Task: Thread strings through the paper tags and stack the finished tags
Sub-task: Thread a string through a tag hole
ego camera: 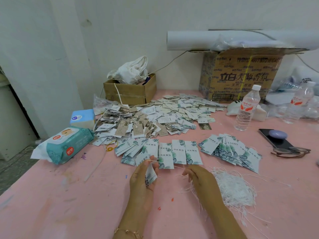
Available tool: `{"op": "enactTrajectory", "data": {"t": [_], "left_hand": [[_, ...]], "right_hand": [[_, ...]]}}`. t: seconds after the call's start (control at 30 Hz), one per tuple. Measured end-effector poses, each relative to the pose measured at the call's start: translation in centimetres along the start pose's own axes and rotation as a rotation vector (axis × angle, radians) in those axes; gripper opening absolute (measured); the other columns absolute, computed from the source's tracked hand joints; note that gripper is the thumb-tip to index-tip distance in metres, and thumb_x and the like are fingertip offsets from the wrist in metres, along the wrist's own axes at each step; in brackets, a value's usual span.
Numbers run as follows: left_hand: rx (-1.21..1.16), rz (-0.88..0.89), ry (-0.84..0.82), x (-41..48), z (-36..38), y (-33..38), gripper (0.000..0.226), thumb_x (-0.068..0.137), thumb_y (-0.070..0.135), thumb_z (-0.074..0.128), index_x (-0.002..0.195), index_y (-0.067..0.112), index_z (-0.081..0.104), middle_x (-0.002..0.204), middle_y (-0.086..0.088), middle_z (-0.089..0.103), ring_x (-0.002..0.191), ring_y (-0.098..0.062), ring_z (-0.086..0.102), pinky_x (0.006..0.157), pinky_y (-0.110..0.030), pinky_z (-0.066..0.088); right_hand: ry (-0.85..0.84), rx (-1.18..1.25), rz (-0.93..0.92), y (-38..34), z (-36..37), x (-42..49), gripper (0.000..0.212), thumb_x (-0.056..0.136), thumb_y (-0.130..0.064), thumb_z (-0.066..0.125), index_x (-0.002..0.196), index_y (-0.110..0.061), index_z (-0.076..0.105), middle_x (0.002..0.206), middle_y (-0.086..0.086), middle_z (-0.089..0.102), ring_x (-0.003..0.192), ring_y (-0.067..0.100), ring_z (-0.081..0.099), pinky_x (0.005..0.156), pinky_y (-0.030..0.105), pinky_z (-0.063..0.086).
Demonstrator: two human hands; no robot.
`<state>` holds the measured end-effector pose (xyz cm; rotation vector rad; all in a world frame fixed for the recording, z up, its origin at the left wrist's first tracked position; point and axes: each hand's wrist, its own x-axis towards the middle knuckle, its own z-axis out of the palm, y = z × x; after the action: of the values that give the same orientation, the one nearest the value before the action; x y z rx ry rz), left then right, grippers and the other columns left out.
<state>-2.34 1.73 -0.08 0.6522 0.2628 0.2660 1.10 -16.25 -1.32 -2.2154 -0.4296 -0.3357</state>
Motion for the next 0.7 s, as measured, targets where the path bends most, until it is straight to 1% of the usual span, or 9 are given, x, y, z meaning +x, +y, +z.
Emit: {"op": "enactTrajectory", "data": {"t": [0.07,0.13,0.17,0.23,0.33,0.4,0.47,0.6,0.7], "left_hand": [[-0.069,-0.008,0.007,0.15,-0.07,0.02,0.022,0.076,0.018,0.069,0.093,0.009,0.079,0.093,-0.006,0.075,0.078,-0.012,0.072,0.064,-0.024,0.060],[-0.134,-0.028,0.004,0.25,-0.11,0.11,0.022,0.078,0.016,0.067,0.094,0.006,0.078,0.096,-0.008,0.075,0.083,-0.014,0.072,0.070,-0.027,0.061],[-0.169,-0.041,0.002,0.23,-0.05,0.18,0.024,0.080,0.015,0.066,0.099,0.004,0.076,0.099,-0.009,0.075,0.087,-0.016,0.072,0.072,-0.028,0.061],[-0.211,-0.059,0.015,0.23,0.03,0.19,0.033,0.080,0.014,0.065,0.110,0.001,0.068,0.108,-0.010,0.073,0.098,-0.022,0.071,0.070,-0.030,0.061],[-0.231,-0.058,0.034,0.17,0.01,0.17,0.040,0.080,0.013,0.064,0.118,0.001,0.062,0.116,-0.011,0.070,0.110,-0.028,0.066,0.065,-0.028,0.061],[-0.243,-0.052,0.046,0.25,0.06,0.10,0.041,0.080,0.011,0.063,0.119,-0.001,0.060,0.118,-0.013,0.069,0.109,-0.029,0.066,0.067,-0.029,0.061],[-0.240,-0.036,0.045,0.31,0.08,-0.04,0.038,0.081,0.010,0.062,0.117,-0.003,0.060,0.115,-0.014,0.069,0.104,-0.029,0.069,0.069,-0.030,0.061],[-0.166,0.015,0.068,0.39,-0.16,-0.16,0.019,0.093,0.008,0.054,0.107,0.000,0.065,0.100,-0.012,0.075,0.091,-0.022,0.073,0.074,-0.031,0.061],[-0.196,0.025,0.104,0.37,-0.14,0.02,0.016,0.096,0.006,0.052,0.104,0.000,0.065,0.097,-0.011,0.075,0.084,-0.020,0.074,0.067,-0.029,0.061]], "right_hand": [[0.006,-0.012,0.029,0.00,-0.02,-0.05,0.030,0.098,-0.013,0.045,0.073,-0.020,0.059,0.068,-0.007,0.054,0.067,0.011,0.052,0.061,0.028,0.038],[0.066,0.027,0.059,0.01,-0.06,-0.20,0.034,0.101,-0.023,0.038,0.071,-0.019,0.055,0.067,-0.006,0.052,0.063,0.010,0.049,0.056,0.026,0.034],[0.098,0.021,0.067,0.04,-0.06,-0.24,0.038,0.101,-0.029,0.034,0.071,-0.018,0.053,0.066,-0.005,0.051,0.062,0.010,0.048,0.055,0.026,0.033],[0.130,-0.044,0.068,0.14,-0.02,-0.25,0.042,0.098,-0.039,0.027,0.069,-0.016,0.049,0.065,-0.002,0.050,0.063,0.014,0.048,0.056,0.026,0.033],[0.168,-0.030,0.091,0.25,0.16,-0.16,0.041,0.099,-0.037,0.028,0.065,-0.017,0.041,0.061,-0.001,0.044,0.058,0.014,0.042,0.054,0.025,0.029],[0.221,0.020,0.130,0.25,0.15,-0.04,0.040,0.101,-0.031,0.031,0.063,-0.019,0.037,0.058,-0.003,0.039,0.055,0.011,0.036,0.052,0.022,0.026],[0.267,0.049,0.161,0.26,0.14,0.08,0.040,0.102,-0.026,0.033,0.062,-0.021,0.036,0.057,-0.004,0.038,0.054,0.011,0.035,0.052,0.022,0.026],[0.339,0.056,0.245,0.55,0.22,0.29,0.040,0.102,-0.026,0.031,0.064,-0.014,0.040,0.059,0.002,0.041,0.056,0.016,0.036,0.052,0.029,0.028],[0.352,0.024,0.255,0.60,0.22,0.28,0.040,0.102,-0.022,0.033,0.063,-0.015,0.037,0.059,0.001,0.039,0.057,0.016,0.034,0.052,0.027,0.028]]}}
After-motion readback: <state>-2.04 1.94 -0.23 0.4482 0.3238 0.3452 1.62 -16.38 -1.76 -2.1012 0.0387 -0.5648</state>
